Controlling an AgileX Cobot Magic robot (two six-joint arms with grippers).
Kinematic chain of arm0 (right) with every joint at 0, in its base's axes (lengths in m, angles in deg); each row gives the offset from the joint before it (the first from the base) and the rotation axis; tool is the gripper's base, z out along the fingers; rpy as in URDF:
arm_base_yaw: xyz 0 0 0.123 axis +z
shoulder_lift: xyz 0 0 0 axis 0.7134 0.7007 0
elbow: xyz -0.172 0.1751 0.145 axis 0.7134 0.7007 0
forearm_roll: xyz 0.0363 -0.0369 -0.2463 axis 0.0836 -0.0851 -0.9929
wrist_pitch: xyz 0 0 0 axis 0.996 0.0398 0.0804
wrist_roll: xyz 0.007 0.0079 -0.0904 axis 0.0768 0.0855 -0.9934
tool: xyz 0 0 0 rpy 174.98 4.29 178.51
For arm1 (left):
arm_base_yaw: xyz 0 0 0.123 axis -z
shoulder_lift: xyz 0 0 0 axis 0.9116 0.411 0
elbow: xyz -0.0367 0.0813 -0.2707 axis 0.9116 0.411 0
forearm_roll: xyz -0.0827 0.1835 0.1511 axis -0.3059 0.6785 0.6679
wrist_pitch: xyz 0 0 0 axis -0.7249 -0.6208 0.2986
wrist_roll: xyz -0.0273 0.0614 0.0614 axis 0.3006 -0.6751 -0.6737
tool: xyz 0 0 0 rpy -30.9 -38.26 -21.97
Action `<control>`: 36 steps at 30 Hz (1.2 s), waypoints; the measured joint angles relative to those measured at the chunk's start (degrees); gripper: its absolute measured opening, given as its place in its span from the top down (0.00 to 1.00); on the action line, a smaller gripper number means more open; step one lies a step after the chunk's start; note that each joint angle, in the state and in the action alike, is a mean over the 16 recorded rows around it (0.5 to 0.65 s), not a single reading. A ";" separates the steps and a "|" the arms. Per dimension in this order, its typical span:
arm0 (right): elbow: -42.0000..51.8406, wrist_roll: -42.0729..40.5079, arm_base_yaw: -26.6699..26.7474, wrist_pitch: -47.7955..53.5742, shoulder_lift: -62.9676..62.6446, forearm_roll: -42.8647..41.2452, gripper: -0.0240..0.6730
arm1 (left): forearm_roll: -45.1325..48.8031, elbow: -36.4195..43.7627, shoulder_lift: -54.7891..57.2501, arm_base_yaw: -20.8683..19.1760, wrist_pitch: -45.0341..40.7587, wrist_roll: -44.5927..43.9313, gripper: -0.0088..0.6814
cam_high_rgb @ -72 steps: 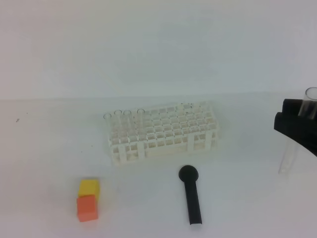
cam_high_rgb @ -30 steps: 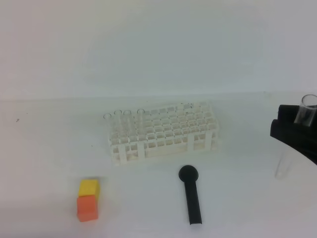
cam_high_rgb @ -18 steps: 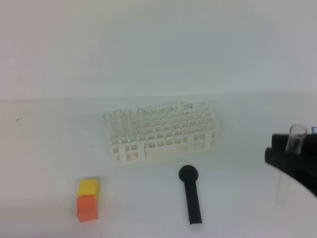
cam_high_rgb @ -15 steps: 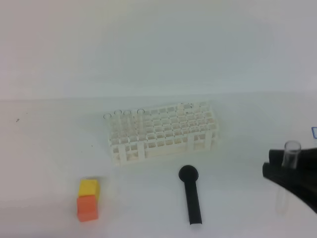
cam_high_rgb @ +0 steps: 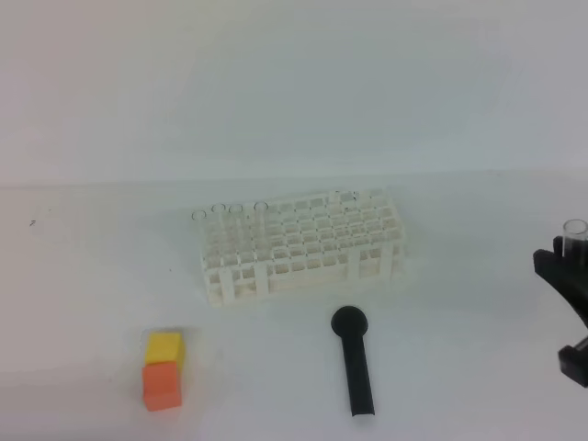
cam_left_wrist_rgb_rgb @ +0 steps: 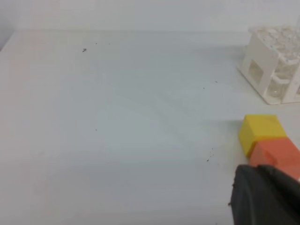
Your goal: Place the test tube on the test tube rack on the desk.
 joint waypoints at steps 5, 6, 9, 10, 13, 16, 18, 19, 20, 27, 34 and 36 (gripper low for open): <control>-0.67 18.39 3.48 -10.45 5.20 -15.59 0.79 | 0.01 0.00 0.00 0.00 0.00 0.00 0.99; -1.07 22.54 4.16 -12.30 6.57 -19.18 0.79 | 0.01 0.00 0.00 0.00 0.00 0.00 0.99; -3.04 35.04 6.22 -17.31 11.33 -30.35 0.79 | 0.01 0.00 0.00 0.00 0.01 0.00 0.99; -3.92 39.05 6.92 -18.94 13.11 -33.89 0.79 | 0.01 0.00 0.00 0.00 0.01 0.00 0.99; -7.04 49.96 9.05 -24.47 18.93 -43.19 0.79 | 0.01 0.00 0.00 0.00 0.03 0.00 0.99; -10.72 58.08 11.13 -30.99 25.28 -49.93 0.79 | 0.01 0.00 0.00 0.00 0.05 0.00 0.99; -13.43 61.57 12.42 -35.24 29.62 -53.13 0.79 | 0.01 0.00 0.00 0.00 0.06 0.00 0.99; -14.82 62.87 13.03 -37.23 31.78 -54.45 0.79 | 0.01 0.00 0.00 0.00 0.07 0.00 0.99; -16.17 63.96 13.60 -39.14 33.89 -55.60 0.79 | 0.01 0.00 0.00 0.00 0.07 0.00 0.99; -23.68 69.44 16.32 -50.62 46.64 -59.64 0.79 | 0.01 0.00 0.00 0.00 0.10 0.00 0.99; -29.12 74.56 16.71 -53.46 54.75 -61.99 0.79 | 0.03 0.11 -0.07 0.01 0.17 0.00 0.99; -30.37 75.60 16.71 -53.36 56.23 -62.57 0.79 | 0.03 0.11 -0.07 0.01 0.17 0.00 0.99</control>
